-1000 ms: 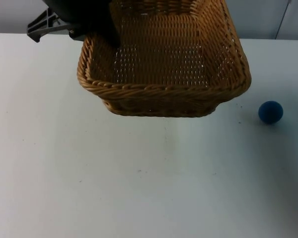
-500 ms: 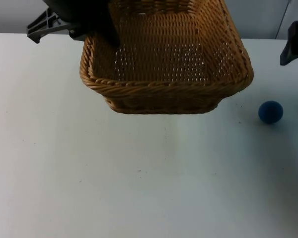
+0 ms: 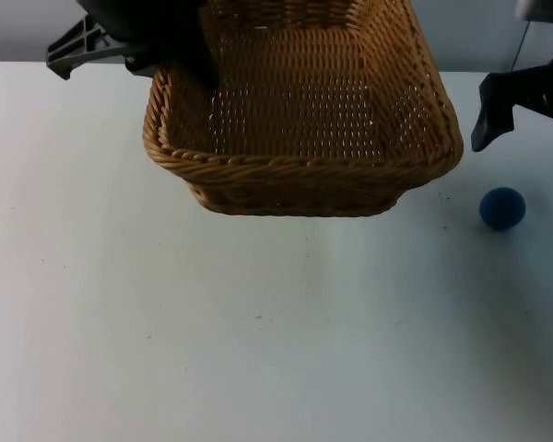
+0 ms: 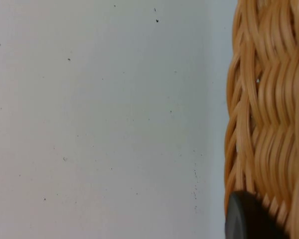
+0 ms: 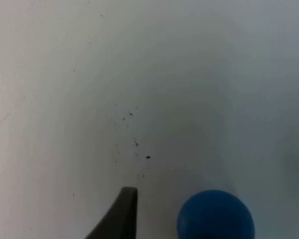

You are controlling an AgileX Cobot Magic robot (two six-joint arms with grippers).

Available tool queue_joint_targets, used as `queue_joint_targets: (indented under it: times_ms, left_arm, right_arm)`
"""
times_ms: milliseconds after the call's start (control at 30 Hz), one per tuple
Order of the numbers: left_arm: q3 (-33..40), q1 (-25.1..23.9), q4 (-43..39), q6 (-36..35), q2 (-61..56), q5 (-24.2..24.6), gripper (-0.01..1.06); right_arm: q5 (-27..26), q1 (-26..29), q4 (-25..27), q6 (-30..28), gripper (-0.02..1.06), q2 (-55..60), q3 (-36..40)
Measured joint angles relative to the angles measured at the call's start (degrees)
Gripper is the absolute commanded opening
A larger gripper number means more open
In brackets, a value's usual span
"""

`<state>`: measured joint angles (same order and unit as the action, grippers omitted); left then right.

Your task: Pick up the basket with the left hand and place the ball into the basket with the right hand.

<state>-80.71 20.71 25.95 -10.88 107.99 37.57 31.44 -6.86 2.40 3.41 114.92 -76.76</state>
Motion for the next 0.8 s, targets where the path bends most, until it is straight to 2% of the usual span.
queue_joint_targets:
  times_ms: [167, 433, 633, 800]
  left_arm:
    - [0.00, 0.00, 0.00, 0.00, 0.00, 0.00, 0.00]
    - [0.00, 0.00, -0.12, 0.00, 0.00, 0.00, 0.00]
    - [0.00, 0.00, -0.22, 0.00, 0.00, 0.00, 0.00]
    - [0.00, 0.00, -0.22, 0.00, 0.00, 0.00, 0.00]
  right_arm:
    - [2.79, -0.09, 0.39, -1.15, 1.00, 2.62, -2.23]
    - [4.26, -0.09, 0.97, -2.02, 1.00, 5.31, -2.38]
    - [4.02, -0.09, 4.41, -6.68, 1.00, 5.34, -2.38]
    - [4.89, -0.34, 4.62, -9.14, 1.00, 6.86, -2.38]
